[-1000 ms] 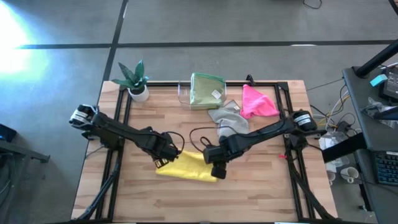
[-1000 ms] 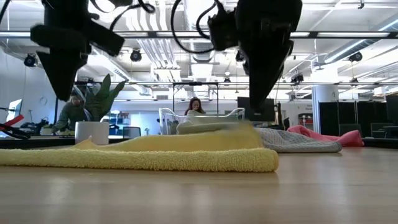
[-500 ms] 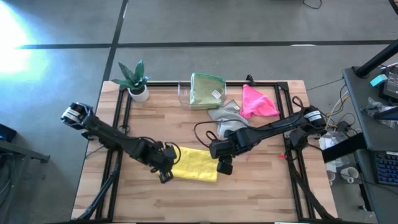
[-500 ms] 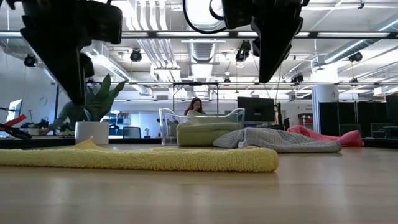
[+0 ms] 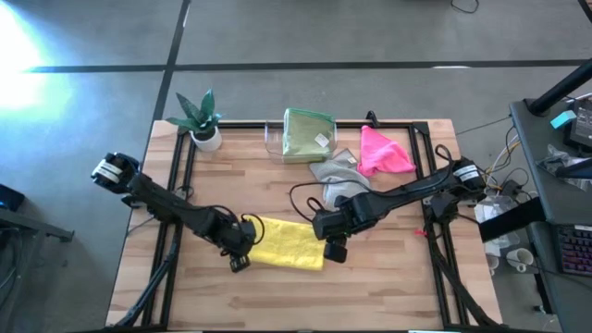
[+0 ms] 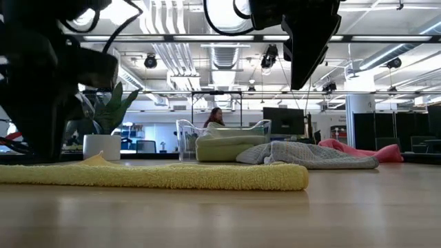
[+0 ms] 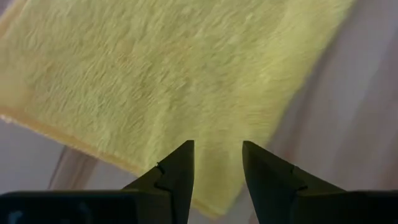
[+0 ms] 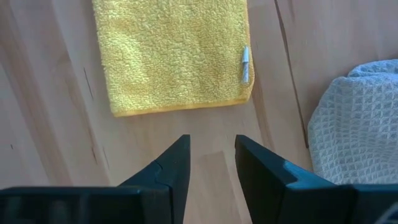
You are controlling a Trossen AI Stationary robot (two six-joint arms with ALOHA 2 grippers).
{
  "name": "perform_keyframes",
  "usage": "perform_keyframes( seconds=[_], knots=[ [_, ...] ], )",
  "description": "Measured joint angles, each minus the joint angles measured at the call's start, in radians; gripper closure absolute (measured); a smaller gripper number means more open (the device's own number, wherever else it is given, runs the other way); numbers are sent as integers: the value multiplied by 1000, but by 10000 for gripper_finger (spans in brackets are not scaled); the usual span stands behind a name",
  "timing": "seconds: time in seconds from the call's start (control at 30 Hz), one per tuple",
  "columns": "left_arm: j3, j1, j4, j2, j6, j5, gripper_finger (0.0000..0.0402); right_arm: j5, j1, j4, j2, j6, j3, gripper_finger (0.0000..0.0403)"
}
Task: Fold microfiber towels
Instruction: Fold the yellow microfiber cloth
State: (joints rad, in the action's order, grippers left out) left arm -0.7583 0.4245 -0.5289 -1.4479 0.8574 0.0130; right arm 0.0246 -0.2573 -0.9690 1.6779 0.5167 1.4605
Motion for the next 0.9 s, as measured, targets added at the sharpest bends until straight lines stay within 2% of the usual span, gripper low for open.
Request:
perform_keyframes(
  seconds=[0.23,0.33,0.57,0.77,0.9],
  knots=[
    [47,-59,1,-18,-11,3,282,1,0,5,0,10,0,290],
    [47,-99,5,-34,-78,17,282,1,0,8,0,10,0,291],
    [46,-246,-9,-63,-289,162,282,1,0,13,0,22,0,291],
    [48,-420,-39,-63,-485,280,282,1,0,13,0,74,0,291],
    [27,-523,-124,-60,-524,344,282,1,0,13,0,116,0,291]
  ],
)
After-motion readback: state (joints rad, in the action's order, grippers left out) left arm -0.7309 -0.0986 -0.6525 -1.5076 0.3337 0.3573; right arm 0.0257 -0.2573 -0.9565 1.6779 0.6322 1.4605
